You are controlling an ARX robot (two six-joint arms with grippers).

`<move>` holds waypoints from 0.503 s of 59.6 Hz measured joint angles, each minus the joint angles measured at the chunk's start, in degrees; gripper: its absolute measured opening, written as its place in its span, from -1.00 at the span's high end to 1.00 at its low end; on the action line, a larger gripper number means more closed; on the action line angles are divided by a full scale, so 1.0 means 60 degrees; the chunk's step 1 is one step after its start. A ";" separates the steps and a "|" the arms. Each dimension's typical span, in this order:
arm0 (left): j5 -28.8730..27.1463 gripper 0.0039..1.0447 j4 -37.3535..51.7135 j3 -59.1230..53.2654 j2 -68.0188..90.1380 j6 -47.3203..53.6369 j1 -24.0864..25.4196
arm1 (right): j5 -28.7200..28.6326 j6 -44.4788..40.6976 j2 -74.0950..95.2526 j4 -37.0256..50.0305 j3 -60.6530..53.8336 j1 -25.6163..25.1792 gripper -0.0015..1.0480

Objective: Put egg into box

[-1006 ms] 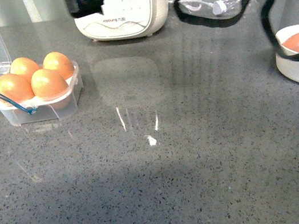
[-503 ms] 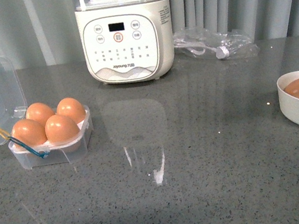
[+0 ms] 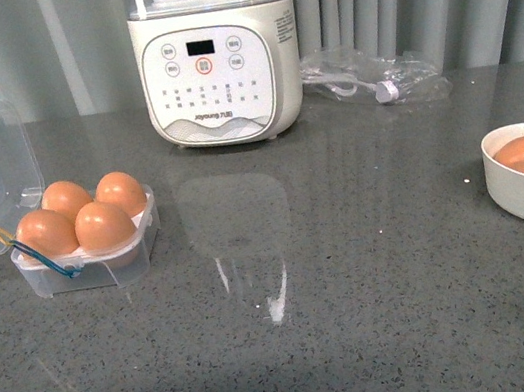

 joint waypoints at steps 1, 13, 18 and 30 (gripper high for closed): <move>0.0000 -0.87 0.0000 0.0000 0.0000 0.0000 0.0000 | -0.0055 0.0000 -0.0106 -0.0029 -0.0076 -0.0022 0.94; 0.0000 -0.87 0.0000 0.0000 0.0000 0.0000 0.0000 | -0.0823 0.0004 -0.1169 -0.0503 -0.0678 -0.0780 0.94; 0.0000 -0.87 0.0000 0.0000 0.0000 0.0000 0.0000 | -0.0841 0.0007 -0.1610 -0.0750 -0.0882 -0.0860 0.94; 0.0000 -0.87 0.0000 0.0000 0.0000 -0.0004 0.0000 | -0.0882 0.0007 -0.2743 -0.1508 -0.1231 -0.0860 0.94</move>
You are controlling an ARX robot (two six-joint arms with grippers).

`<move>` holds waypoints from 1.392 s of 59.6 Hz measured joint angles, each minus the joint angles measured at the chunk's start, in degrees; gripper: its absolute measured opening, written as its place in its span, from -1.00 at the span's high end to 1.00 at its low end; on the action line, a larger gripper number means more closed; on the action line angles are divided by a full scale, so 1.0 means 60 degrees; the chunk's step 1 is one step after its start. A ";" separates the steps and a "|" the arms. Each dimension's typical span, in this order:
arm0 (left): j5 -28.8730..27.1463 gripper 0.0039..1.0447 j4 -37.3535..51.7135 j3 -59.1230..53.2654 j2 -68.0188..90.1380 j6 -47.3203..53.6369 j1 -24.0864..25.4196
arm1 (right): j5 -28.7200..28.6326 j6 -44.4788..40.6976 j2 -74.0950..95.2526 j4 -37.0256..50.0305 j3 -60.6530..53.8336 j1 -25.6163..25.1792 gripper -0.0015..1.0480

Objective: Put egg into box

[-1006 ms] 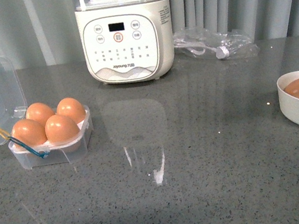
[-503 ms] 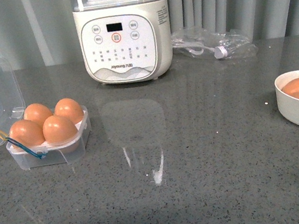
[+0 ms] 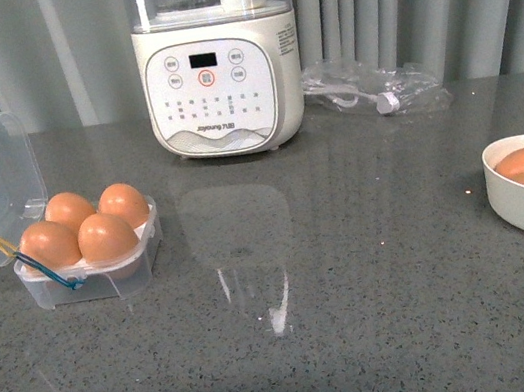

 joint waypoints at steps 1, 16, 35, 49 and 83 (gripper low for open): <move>0.0000 -0.87 0.0000 0.0000 0.0000 0.0004 0.0000 | 0.0000 0.0000 -0.0106 -0.0073 -0.0025 -0.0004 0.94; 0.0000 -0.87 0.0000 0.0000 0.0000 0.0004 0.0000 | 0.0000 0.0000 -0.0987 -0.0477 -0.0477 0.0000 0.94; 0.0000 -0.87 0.0000 0.0000 0.0000 0.0004 0.0000 | 0.0000 0.0000 -0.2517 -0.1894 -0.0477 -0.0004 0.94; 0.0000 -0.87 0.0000 0.0000 0.0000 0.0004 0.0000 | 0.0000 -0.0004 -0.3424 -0.2776 -0.0477 -0.0004 0.94; 0.0000 -0.87 0.0000 0.0000 -0.0004 0.0004 0.0000 | -0.0011 -0.0004 -0.6000 -0.5395 -0.0474 -0.0004 0.94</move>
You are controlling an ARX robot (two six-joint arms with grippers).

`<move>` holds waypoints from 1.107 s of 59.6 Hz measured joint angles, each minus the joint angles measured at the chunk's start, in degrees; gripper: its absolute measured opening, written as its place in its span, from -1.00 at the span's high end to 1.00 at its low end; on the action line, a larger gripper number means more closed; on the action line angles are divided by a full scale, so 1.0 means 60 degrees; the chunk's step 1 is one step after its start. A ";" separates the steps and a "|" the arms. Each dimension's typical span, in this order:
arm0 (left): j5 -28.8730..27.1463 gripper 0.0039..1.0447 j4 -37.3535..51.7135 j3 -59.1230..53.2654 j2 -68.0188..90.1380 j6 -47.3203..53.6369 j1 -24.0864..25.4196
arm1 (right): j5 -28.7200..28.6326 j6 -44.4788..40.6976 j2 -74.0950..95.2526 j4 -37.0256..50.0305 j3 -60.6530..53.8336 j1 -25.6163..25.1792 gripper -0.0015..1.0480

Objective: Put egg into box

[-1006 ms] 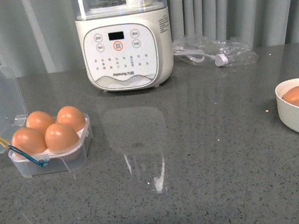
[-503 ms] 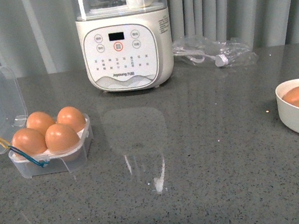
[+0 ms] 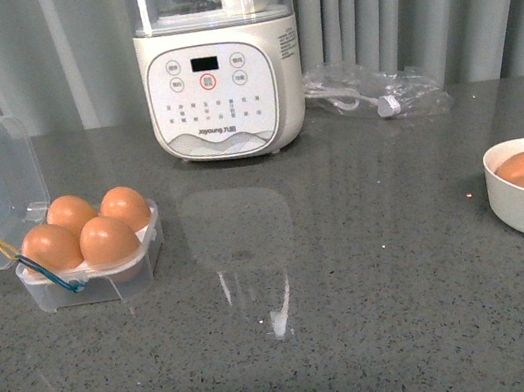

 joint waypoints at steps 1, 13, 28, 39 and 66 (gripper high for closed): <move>0.0000 -0.87 0.0000 0.0000 -0.0004 0.0000 0.0000 | 0.0000 0.0004 0.0000 -0.0007 0.0000 0.0000 0.94; 0.0000 -0.87 0.0000 0.0000 -0.0007 0.0000 0.0000 | -0.0004 -0.0007 -0.0007 -0.0022 0.0000 0.0000 0.92; 0.0000 -0.87 0.0000 0.0000 -0.0007 0.0000 0.0000 | -0.0004 0.0000 -0.0007 -0.0022 0.0000 0.0000 0.06; 0.0000 -0.87 0.0000 0.0000 -0.0007 0.0000 0.0000 | -0.0004 0.0000 -0.0007 -0.0022 0.0000 0.0000 -0.55; 0.0000 -0.87 0.0000 0.0000 -0.0007 0.0000 0.0000 | -0.0004 0.0004 -0.0007 -0.0022 0.0000 0.0000 -0.86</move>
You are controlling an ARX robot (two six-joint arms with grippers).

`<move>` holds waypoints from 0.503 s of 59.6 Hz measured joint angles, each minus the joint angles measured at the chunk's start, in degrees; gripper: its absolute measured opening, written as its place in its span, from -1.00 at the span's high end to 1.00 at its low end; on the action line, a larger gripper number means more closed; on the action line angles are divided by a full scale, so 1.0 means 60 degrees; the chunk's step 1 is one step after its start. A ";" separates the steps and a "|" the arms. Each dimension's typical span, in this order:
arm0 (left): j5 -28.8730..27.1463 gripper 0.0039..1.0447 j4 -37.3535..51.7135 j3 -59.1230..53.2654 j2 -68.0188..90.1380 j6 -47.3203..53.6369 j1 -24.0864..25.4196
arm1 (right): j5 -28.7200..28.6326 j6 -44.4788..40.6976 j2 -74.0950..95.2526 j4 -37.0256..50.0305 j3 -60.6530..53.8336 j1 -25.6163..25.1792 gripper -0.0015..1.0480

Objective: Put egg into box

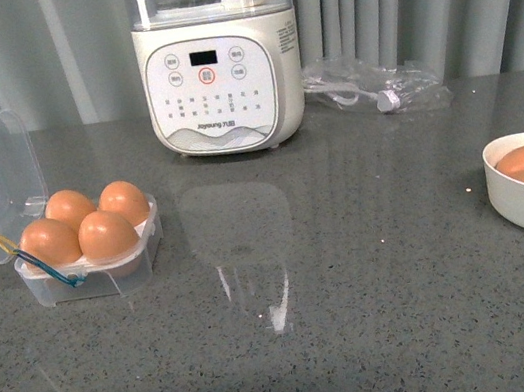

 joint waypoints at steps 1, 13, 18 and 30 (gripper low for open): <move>0.0000 -0.87 0.0000 0.0000 0.0000 0.0000 0.0000 | 0.0004 0.0000 0.0000 0.0000 0.0000 0.0000 -0.86; 0.0055 -0.87 0.0011 -0.0007 -0.0007 -0.0109 0.0015 | 0.0000 0.0000 0.0000 0.0000 0.0000 0.0000 -0.86; 0.0816 -0.87 0.0350 -0.0015 -0.0066 -0.1512 0.0273 | 0.0000 0.0004 0.0000 0.0000 0.0000 0.0000 -0.86; 0.0914 -0.87 0.0470 -0.0015 -0.0069 -0.3931 0.0415 | 0.0000 0.0004 0.0000 0.0000 0.0000 0.0000 -0.86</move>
